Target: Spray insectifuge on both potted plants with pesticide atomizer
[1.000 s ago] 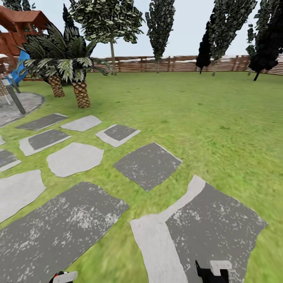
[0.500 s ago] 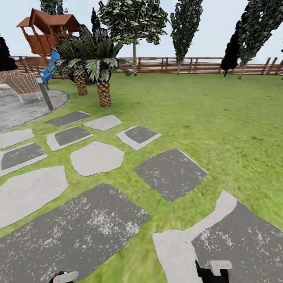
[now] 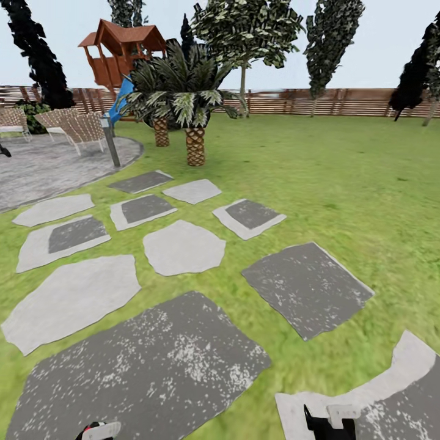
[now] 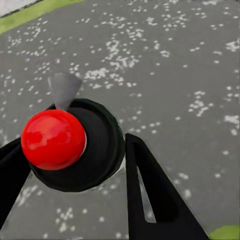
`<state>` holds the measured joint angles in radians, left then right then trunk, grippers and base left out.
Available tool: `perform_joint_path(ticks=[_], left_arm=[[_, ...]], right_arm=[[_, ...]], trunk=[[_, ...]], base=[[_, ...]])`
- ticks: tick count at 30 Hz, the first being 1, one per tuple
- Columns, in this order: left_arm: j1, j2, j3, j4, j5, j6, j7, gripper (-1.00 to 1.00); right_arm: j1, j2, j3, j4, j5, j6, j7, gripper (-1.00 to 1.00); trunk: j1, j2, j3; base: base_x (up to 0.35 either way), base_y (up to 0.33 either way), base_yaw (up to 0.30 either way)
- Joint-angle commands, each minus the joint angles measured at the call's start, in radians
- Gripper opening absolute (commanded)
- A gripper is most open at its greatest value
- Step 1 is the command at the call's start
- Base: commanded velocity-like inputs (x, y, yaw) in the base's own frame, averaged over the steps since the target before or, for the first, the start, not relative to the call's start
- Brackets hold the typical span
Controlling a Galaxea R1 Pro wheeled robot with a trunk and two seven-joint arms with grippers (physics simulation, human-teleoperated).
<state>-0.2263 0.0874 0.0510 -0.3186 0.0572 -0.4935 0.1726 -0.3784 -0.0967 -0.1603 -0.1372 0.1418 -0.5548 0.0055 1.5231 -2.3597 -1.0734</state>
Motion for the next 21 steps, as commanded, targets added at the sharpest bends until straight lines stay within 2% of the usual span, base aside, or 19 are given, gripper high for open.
perform_joint_path(ticks=[1, 21], left_arm=[[-0.001, 0.000, -0.001, 0.001, 0.006, -0.004, -0.001, -1.00], [-0.001, 0.000, 0.000, 0.002, 0.006, -0.003, -0.001, -1.00]], right_arm=[[0.000, -0.001, -0.008, 0.001, 0.010, -0.004, 0.001, 1.00], [0.000, 0.000, -0.008, 0.001, 0.010, -0.004, 0.001, 1.00]], trunk=[[0.000, 0.000, -0.001], [0.000, 0.000, -0.001]], base=[[0.262, 0.214, 0.279], [0.276, 0.208, 0.279]])
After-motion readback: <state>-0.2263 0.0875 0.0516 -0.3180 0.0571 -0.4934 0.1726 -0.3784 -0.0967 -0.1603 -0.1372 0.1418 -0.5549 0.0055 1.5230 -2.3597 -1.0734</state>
